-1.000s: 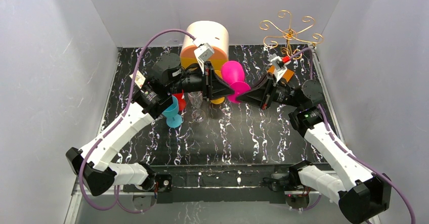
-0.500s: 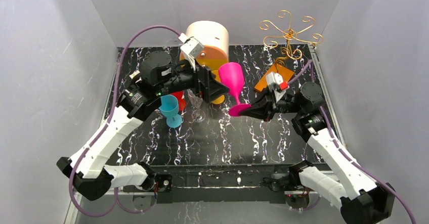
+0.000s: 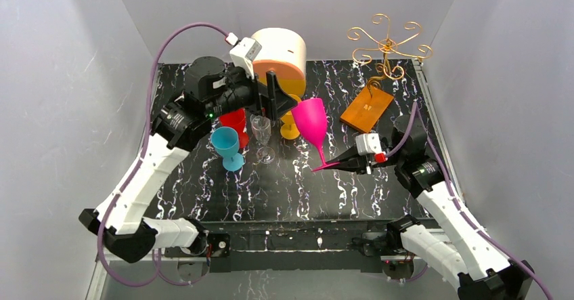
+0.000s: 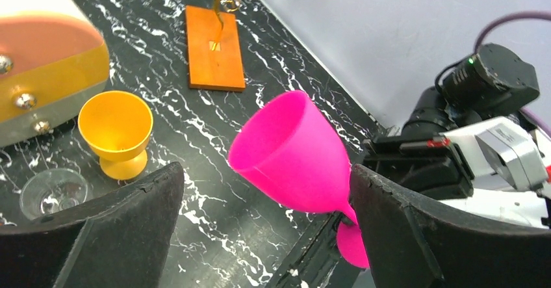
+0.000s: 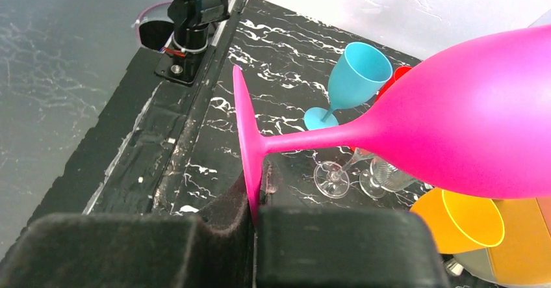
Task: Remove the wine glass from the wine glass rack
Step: Place the wine glass at the center of the board.
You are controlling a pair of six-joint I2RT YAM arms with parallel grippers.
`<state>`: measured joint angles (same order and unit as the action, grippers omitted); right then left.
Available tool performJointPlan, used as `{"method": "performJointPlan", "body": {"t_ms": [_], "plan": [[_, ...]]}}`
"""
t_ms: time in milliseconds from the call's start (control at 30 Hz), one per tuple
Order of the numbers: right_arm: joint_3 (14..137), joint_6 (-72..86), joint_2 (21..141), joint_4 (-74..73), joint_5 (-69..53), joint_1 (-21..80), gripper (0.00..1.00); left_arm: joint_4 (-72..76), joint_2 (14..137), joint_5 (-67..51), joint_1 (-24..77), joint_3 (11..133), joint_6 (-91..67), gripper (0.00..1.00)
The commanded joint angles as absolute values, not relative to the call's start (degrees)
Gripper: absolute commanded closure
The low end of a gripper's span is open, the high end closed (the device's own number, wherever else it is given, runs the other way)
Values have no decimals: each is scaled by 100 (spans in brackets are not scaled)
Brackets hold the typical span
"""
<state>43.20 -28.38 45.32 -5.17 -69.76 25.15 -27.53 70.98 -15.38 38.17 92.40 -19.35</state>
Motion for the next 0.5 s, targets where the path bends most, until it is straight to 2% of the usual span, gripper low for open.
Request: {"method": "performJointPlan", "body": {"t_ms": [0,133,233,367,467], "plan": [[4418,-3798,4509,-1006,-7360,2514,99,-2975,7320,-2314,3209,9445,-2361,4],[4493,-3947,4474,-1152,-7636,2520,99,-2422,7445,-3534,2731,9193,-2919,3],[4641,-3997,4413,-1273,-7717,2515,99,-2027,7601,-4170,2670,8993,-3357,7],[4836,-4033,4311,-1373,-7751,2516,99,-510,7636,-5145,2663,8363,-4469,11],[4969,-4020,4277,-1384,-7895,2520,99,-184,7661,-5271,2663,8175,-4730,13]]}}
